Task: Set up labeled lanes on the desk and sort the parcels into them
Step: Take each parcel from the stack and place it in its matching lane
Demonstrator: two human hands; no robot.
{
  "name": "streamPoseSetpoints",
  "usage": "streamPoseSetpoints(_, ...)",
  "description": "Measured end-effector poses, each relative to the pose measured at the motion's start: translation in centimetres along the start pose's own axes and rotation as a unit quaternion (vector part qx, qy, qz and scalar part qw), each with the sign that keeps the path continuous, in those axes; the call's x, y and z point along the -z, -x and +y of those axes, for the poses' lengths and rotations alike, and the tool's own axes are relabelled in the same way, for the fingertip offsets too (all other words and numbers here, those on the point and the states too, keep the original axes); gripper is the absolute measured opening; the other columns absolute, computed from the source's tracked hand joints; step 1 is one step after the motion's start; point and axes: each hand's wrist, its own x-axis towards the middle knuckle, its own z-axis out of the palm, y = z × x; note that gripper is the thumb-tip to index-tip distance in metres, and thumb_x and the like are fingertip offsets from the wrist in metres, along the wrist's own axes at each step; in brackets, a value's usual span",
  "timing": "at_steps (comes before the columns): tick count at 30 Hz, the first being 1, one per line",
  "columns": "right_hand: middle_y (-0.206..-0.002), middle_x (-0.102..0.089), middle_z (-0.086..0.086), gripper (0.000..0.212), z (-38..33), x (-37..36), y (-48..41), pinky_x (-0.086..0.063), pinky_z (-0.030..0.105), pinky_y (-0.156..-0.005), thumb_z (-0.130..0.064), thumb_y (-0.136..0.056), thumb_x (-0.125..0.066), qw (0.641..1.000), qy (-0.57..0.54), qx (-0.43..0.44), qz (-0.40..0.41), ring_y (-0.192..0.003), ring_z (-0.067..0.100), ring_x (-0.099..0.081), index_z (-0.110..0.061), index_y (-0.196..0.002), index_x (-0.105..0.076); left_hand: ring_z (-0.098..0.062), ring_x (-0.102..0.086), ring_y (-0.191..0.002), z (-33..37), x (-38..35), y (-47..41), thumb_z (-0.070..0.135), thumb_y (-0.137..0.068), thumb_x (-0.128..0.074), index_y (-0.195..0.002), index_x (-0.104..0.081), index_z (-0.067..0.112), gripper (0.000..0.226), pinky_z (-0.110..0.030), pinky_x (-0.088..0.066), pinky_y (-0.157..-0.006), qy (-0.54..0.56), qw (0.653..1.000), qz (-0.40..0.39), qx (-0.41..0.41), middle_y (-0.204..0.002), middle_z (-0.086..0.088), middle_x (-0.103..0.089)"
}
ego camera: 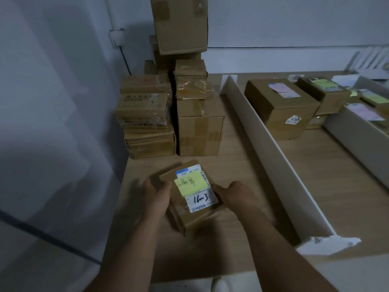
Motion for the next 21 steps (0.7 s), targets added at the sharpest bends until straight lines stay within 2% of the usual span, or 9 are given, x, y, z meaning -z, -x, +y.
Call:
streamPoseSetpoints(3, -0.099, -0.063, 0.008, 0.057, -0.3, -0.3, 0.2, -0.04, 0.028, -0.073, -0.062, -0.087, -0.045, 1.0, 0.003, 0.009, -0.015, -0.094, 0.024, -0.06, -0.01, -0.103, -0.063, -0.03, -0.058, -0.108, -0.8, -0.3, 0.5, 0.036, -0.085, -0.064, -0.13, -0.049, 0.006, 0.056, -0.032, -0.046, -0.087, -0.031, 0.996, -0.041, 0.068, -0.123, -0.01, -0.059)
streamPoseSetpoints(5, -0.091, -0.059, 0.008, 0.046, -0.5, -0.6, 0.3, -0.039, 0.029, -0.07, -0.052, -0.091, -0.047, 0.999, -0.03, 0.025, -0.033, -0.086, 0.024, -0.057, -0.009, -0.096, -0.062, -0.023, -0.062, -0.09, -1.0, -0.3, 1.0, 0.032, -0.089, -0.059, -0.115, -0.059, 0.009, 0.035, -0.03, -0.049, -0.072, -0.023, 0.992, -0.09, 0.087, -0.104, -0.008, -0.066)
streamPoseSetpoints(6, -0.092, -0.062, 0.009, 0.04, -0.6, -0.8, 0.3, -0.043, 0.032, -0.071, -0.044, -0.091, -0.051, 0.996, -0.068, 0.034, -0.044, -0.087, 0.025, -0.059, -0.007, -0.095, -0.062, -0.022, -0.063, -0.085, -1.3, -0.3, 0.9, 0.03, -0.09, -0.057, -0.111, -0.06, 0.01, 0.028, -0.03, -0.05, -0.07, -0.018, 0.991, -0.105, 0.082, -0.097, -0.007, -0.067)
streamPoseSetpoints(9, -0.095, -0.07, 0.018, 0.023, -0.6, -1.3, 0.4, -0.052, 0.042, -0.078, -0.025, -0.087, -0.06, 0.981, -0.175, 0.052, -0.066, -0.087, 0.032, -0.065, -0.003, -0.089, -0.065, -0.023, -0.067, -0.086, -1.6, -0.1, 1.1, 0.023, -0.091, -0.057, -0.105, -0.061, 0.018, 0.016, -0.044, -0.055, -0.082, -0.009, 0.99, -0.13, 0.048, -0.093, -0.004, -0.07)
streamPoseSetpoints(11, -0.093, -0.07, 0.02, 0.021, -0.6, -1.4, 0.5, -0.052, 0.041, -0.076, -0.021, -0.083, -0.064, 0.98, -0.18, 0.051, -0.062, -0.082, 0.032, -0.065, 0.0, -0.085, -0.066, -0.023, -0.068, -0.086, -1.6, 0.2, 1.5, 0.017, -0.091, -0.056, -0.107, -0.061, 0.019, 0.017, -0.045, -0.056, -0.081, -0.001, 0.99, -0.135, 0.029, -0.093, -0.003, -0.071)
streamPoseSetpoints(15, -0.12, -0.064, 0.009, 0.04, -0.6, -2.1, 1.4, -0.052, 0.037, -0.089, -0.02, -0.085, -0.062, 0.978, -0.197, 0.057, -0.038, -0.105, 0.027, -0.062, -0.012, -0.124, -0.059, -0.019, -0.068, -0.083, -1.6, 0.6, 2.1, 0.015, -0.095, -0.051, -0.118, -0.059, 0.022, 0.025, -0.037, -0.055, -0.07, -0.01, 0.989, -0.15, 0.007, -0.093, 0.0, -0.07)
streamPoseSetpoints(17, -0.122, -0.064, 0.006, 0.04, -0.5, -2.4, 2.4, -0.049, 0.028, -0.082, -0.02, -0.087, -0.059, 0.979, -0.188, 0.08, -0.024, -0.104, 0.024, -0.061, -0.017, -0.127, -0.057, -0.017, -0.067, -0.081, -1.6, 0.8, 2.5, 0.014, -0.096, -0.049, -0.124, -0.057, 0.02, 0.029, -0.034, -0.054, -0.067, -0.016, 0.988, -0.151, -0.005, -0.094, 0.001, -0.069)
streamPoseSetpoints(19, -0.119, -0.065, 0.004, 0.038, -0.1, -2.6, 3.0, -0.047, 0.025, -0.07, -0.02, -0.089, -0.057, 0.974, -0.206, 0.093, -0.004, -0.096, 0.019, -0.061, -0.018, -0.127, -0.057, -0.017, -0.067, -0.084, -1.7, 0.8, 2.8, 0.015, -0.096, -0.05, -0.128, -0.054, 0.02, 0.033, -0.036, -0.056, -0.073, -0.021, 0.989, -0.145, -0.019, -0.098, 0.0, -0.069)
streamPoseSetpoints(21, -0.117, -0.067, 0.001, 0.037, 0.5, -2.7, 4.2, -0.051, 0.027, -0.073, -0.022, -0.091, -0.056, 0.963, -0.248, 0.099, 0.02, -0.094, 0.014, -0.062, -0.022, -0.128, -0.057, -0.015, -0.067, -0.088, -1.7, 0.9, 3.5, 0.019, -0.095, -0.051, -0.129, -0.053, 0.026, 0.034, -0.037, -0.056, -0.078, -0.031, 0.989, -0.136, -0.056, -0.103, 0.002, -0.069)
